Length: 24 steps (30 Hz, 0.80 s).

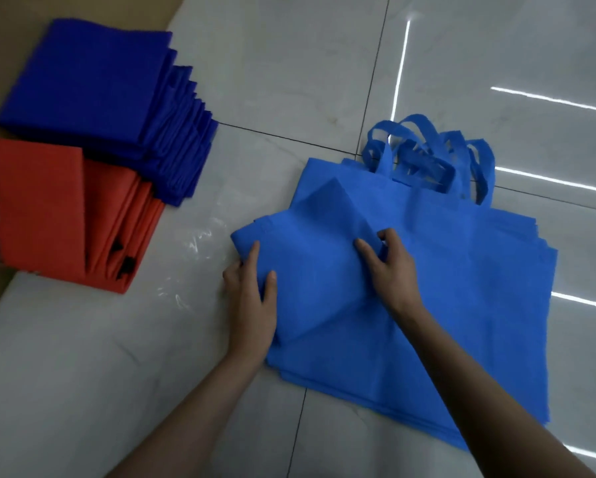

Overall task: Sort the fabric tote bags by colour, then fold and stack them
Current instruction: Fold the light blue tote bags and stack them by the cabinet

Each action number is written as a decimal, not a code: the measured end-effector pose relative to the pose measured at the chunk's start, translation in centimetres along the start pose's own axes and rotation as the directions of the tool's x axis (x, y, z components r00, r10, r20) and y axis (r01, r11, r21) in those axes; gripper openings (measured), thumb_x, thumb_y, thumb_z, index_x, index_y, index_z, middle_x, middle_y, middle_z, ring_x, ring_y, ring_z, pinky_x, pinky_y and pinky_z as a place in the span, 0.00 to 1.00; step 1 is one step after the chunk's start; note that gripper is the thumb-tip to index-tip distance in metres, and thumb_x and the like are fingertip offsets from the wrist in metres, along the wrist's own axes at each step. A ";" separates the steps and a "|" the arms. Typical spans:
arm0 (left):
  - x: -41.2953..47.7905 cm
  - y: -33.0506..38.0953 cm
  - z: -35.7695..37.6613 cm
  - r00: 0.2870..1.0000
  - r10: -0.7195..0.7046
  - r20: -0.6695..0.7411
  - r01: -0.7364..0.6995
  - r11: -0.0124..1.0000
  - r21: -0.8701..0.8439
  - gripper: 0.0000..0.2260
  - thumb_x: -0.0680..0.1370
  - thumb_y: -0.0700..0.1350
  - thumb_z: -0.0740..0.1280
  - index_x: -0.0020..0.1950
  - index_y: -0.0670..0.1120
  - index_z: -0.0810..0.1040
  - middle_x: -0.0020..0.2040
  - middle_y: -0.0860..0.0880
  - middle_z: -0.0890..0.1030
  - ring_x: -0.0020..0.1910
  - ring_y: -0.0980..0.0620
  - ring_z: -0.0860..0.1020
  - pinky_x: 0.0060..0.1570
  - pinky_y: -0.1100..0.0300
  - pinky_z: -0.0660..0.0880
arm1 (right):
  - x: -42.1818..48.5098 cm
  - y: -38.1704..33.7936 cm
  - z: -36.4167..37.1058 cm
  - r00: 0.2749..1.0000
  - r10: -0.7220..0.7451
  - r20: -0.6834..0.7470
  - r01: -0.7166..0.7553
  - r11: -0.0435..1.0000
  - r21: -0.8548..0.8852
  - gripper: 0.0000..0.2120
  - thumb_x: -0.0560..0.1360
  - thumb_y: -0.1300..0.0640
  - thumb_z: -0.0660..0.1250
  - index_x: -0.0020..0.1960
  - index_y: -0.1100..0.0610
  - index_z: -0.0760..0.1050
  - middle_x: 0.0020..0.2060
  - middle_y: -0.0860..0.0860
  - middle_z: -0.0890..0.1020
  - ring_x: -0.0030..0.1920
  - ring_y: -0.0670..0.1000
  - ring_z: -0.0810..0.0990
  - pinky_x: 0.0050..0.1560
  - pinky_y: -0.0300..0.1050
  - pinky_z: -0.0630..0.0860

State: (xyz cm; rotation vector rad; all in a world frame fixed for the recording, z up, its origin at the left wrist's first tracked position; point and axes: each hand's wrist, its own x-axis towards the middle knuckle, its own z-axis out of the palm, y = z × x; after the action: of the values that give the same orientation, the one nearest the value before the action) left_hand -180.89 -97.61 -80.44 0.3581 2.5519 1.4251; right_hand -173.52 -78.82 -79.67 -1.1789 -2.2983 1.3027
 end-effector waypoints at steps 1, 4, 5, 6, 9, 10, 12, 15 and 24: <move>-0.4 -0.2 -0.9 1.000 -0.014 -0.022 0.013 1.000 -0.009 0.22 0.79 0.41 0.63 0.73 0.49 0.64 0.63 0.48 0.64 0.56 0.64 0.64 0.52 0.84 0.57 | -0.9 -0.7 0.7 1.000 0.013 0.028 -0.016 0.996 0.087 0.13 0.76 0.47 0.66 0.46 0.56 0.69 0.36 0.52 0.77 0.39 0.56 0.76 0.39 0.54 0.73; -1.5 -1.6 -4.5 0.991 -0.064 -0.121 0.063 0.998 -0.018 0.21 0.78 0.42 0.64 0.71 0.47 0.66 0.63 0.48 0.65 0.58 0.62 0.64 0.54 0.82 0.58 | -3.7 -3.1 3.1 0.988 0.007 0.155 -0.045 0.969 0.242 0.11 0.77 0.47 0.65 0.46 0.54 0.71 0.42 0.56 0.80 0.44 0.57 0.79 0.44 0.58 0.77; -2.1 -2.3 -6.0 0.985 -0.090 -0.145 0.088 0.996 -0.018 0.21 0.78 0.41 0.64 0.71 0.47 0.67 0.63 0.47 0.65 0.60 0.59 0.65 0.58 0.78 0.60 | -4.7 -3.9 4.0 0.979 -0.014 0.203 -0.036 0.971 0.238 0.10 0.77 0.48 0.65 0.46 0.55 0.71 0.42 0.55 0.80 0.44 0.55 0.79 0.45 0.56 0.77; -2.7 -3.3 -7.5 0.980 -0.119 -0.159 0.118 0.993 -0.015 0.21 0.77 0.41 0.65 0.70 0.47 0.68 0.63 0.46 0.66 0.61 0.55 0.67 0.61 0.71 0.63 | -5.6 -4.6 5.0 0.967 -0.039 0.252 -0.020 0.974 0.227 0.10 0.78 0.49 0.64 0.46 0.56 0.71 0.42 0.54 0.79 0.43 0.54 0.79 0.45 0.54 0.77; -4.9 -6.0 -12.1 0.958 -0.192 -0.211 0.200 0.980 0.016 0.21 0.76 0.41 0.67 0.68 0.47 0.70 0.64 0.42 0.66 0.60 0.55 0.66 0.64 0.52 0.68 | -8.1 -6.7 8.2 0.911 -0.101 0.401 0.024 0.981 0.193 0.08 0.80 0.51 0.60 0.49 0.55 0.71 0.43 0.51 0.79 0.44 0.51 0.78 0.46 0.51 0.76; -5.6 -6.7 -13.5 0.950 -0.212 -0.231 0.223 0.975 0.024 0.22 0.75 0.43 0.68 0.69 0.47 0.69 0.65 0.42 0.66 0.59 0.56 0.65 0.64 0.51 0.68 | -8.8 -7.2 9.4 0.890 -0.115 0.442 0.033 0.981 0.190 0.06 0.80 0.52 0.59 0.49 0.54 0.72 0.43 0.49 0.79 0.45 0.49 0.78 0.47 0.48 0.75; -6.9 -8.0 -16.1 0.929 -0.260 -0.262 0.272 0.962 0.010 0.25 0.74 0.46 0.70 0.69 0.50 0.68 0.67 0.43 0.63 0.59 0.55 0.66 0.63 0.54 0.69 | -10.1 -8.3 11.6 0.846 -0.142 0.515 0.036 0.977 0.210 0.05 0.81 0.56 0.58 0.51 0.49 0.73 0.45 0.45 0.80 0.45 0.42 0.77 0.47 0.40 0.74; -8.7 -9.9 -19.0 0.900 -0.301 -0.315 0.311 0.950 -0.022 0.28 0.72 0.47 0.71 0.70 0.54 0.65 0.69 0.46 0.58 0.61 0.54 0.67 0.61 0.58 0.69 | -12.6 -9.3 14.8 0.776 -0.187 0.602 0.066 0.974 0.218 0.08 0.81 0.58 0.57 0.54 0.48 0.73 0.46 0.43 0.81 0.45 0.39 0.78 0.47 0.37 0.74; -12.0 -15.3 -23.4 0.821 -0.316 -0.475 0.483 0.829 0.284 0.29 0.74 0.60 0.65 0.73 0.52 0.65 0.74 0.38 0.54 0.66 0.37 0.66 0.62 0.44 0.68 | -15.5 -12.9 22.8 0.648 -0.249 0.719 0.309 0.950 0.051 0.11 0.80 0.56 0.60 0.62 0.55 0.72 0.48 0.52 0.80 0.47 0.52 0.77 0.48 0.46 0.72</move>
State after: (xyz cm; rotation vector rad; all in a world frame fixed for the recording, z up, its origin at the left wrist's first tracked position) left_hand -177.91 -127.87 -80.81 -0.4820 2.9949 0.8891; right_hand -183.06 -107.68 -79.73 -0.2627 -2.9166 1.7783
